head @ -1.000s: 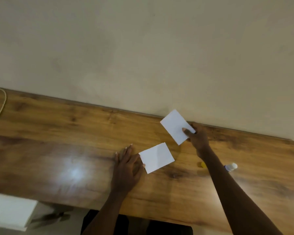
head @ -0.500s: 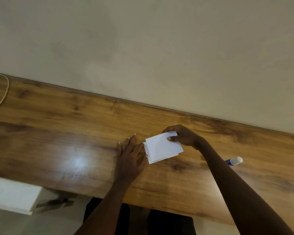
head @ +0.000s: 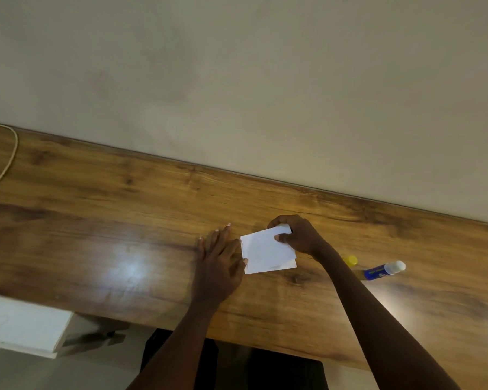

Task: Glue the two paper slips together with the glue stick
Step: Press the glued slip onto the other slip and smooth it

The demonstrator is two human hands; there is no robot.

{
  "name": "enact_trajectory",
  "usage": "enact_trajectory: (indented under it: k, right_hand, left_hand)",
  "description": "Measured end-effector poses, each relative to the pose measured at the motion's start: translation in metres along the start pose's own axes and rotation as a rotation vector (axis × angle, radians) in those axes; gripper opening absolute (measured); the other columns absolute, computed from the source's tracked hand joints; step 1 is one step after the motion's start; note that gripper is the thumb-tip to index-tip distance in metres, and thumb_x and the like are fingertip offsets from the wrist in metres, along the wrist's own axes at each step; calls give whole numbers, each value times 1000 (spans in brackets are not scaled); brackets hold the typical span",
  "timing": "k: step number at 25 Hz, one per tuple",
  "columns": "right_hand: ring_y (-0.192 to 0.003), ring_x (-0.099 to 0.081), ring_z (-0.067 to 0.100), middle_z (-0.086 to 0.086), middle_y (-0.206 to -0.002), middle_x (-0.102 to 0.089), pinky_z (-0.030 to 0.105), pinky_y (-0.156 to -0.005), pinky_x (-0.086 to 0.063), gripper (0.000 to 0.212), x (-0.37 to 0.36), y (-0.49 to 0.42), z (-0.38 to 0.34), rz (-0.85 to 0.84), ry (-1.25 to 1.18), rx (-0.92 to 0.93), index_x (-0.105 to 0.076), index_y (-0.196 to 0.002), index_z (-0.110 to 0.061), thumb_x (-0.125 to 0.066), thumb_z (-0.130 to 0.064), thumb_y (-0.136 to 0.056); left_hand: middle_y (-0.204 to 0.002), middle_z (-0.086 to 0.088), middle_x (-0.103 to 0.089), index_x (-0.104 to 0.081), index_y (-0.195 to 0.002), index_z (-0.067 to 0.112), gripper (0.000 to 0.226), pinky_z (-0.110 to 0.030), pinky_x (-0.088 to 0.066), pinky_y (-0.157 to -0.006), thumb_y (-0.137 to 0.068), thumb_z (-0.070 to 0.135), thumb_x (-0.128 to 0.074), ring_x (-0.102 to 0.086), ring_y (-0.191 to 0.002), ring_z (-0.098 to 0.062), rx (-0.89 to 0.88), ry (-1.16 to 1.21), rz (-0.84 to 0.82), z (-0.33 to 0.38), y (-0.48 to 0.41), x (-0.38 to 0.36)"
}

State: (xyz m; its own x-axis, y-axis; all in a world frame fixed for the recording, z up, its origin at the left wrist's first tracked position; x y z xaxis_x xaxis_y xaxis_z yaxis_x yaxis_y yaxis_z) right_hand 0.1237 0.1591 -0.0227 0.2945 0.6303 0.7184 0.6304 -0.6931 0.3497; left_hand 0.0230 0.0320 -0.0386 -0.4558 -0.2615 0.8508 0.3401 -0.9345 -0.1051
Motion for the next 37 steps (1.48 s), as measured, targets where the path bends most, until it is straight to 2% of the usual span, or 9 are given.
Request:
enact_trajectory:
  k: [3, 7, 13, 18, 23, 30, 33, 37]
  right_hand:
    - [-108, -50, 26, 15, -119, -59, 27, -81, -37, 22, 0, 6, 7, 33, -39, -50, -61, -103, -3, -56, -3, -82]
    - [-113, -49, 27, 13, -124, -57, 33, -93, -40, 25, -2, 11, 11, 44, -59, -83, -60, -107, -4, -56, -3, -82]
    - [-112, -50, 28, 14, -123, -59, 35, -93, -43, 26, 1, 18, 14, 130, -120, -118, -61, -107, -3, -57, -1, -81]
    - [-113, -49, 28, 15, -123, -57, 41, -96, -44, 27, 0, 29, 20, 205, -195, -173, -61, -108, -4, -57, -3, -81]
    - [-114, -50, 27, 14, -125, -58, 30, -93, -38, 30, -3, 32, 17, 216, -152, -148, -59, -112, -4, -56, -3, -82]
    - [-113, -52, 27, 15, -125, -59, 29, -94, -38, 29, -5, 29, 15, 210, -92, -132, -58, -113, -3, -54, -5, -84]
    - [-113, -52, 28, 15, -124, -59, 35, -100, -38, 28, -5, 28, 15, 215, -89, -120, -58, -112, -2, -54, -5, -85]
    - [-111, -54, 28, 15, -123, -60, 28, -92, -39, 27, -5, 27, 14, 231, -74, -107, -58, -111, -2, -53, -6, -85]
  left_hand:
    - [-148, -10, -33, -54, -119, 12, 40, -53, -5, -112, -82, 26, -58, -23, -138, -33, -1, 8, -9, -1, 0, -1]
    - [-149, -6, -30, -54, -119, 13, 38, -51, -1, -113, -85, 29, -52, -19, -140, -30, 5, 36, -6, -3, 0, -2]
    - [-150, -3, -27, -51, -124, 15, 44, -48, 1, -114, -85, 31, -37, -13, -141, -25, 16, 58, -1, -3, 0, 0]
    - [-150, -1, -27, -50, -125, 14, 45, -48, 2, -114, -85, 28, -36, -9, -141, -22, 13, 72, 3, -1, 1, 0]
    - [-151, -2, -25, -49, -126, 14, 47, -47, 3, -114, -85, 32, -37, -10, -141, -26, 9, 45, -12, -2, 1, -1]
    - [-151, -1, -23, -47, -127, 15, 47, -44, 6, -112, -85, 33, -38, -3, -140, -22, 5, 47, -4, -2, 0, -1]
    - [-151, 0, -22, -47, -127, 16, 47, -43, 7, -113, -85, 35, -38, -3, -140, -22, 4, 48, -6, -3, 0, -3]
    - [-151, -2, -23, -47, -128, 17, 45, -47, 5, -113, -86, 33, -47, -6, -141, -25, -9, 21, -16, -3, 0, -5]
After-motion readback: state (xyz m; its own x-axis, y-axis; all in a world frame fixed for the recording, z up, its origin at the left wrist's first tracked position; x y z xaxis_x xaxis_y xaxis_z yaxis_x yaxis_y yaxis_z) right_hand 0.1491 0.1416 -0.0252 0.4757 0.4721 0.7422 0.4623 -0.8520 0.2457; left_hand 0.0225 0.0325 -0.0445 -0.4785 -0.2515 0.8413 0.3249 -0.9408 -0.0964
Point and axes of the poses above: each hand's wrist, its own y-axis away from the middle knuckle, its own x-axis out of the back of the hand, z = x × y, the point moved 10 cm from there along -y, towards the middle knuckle
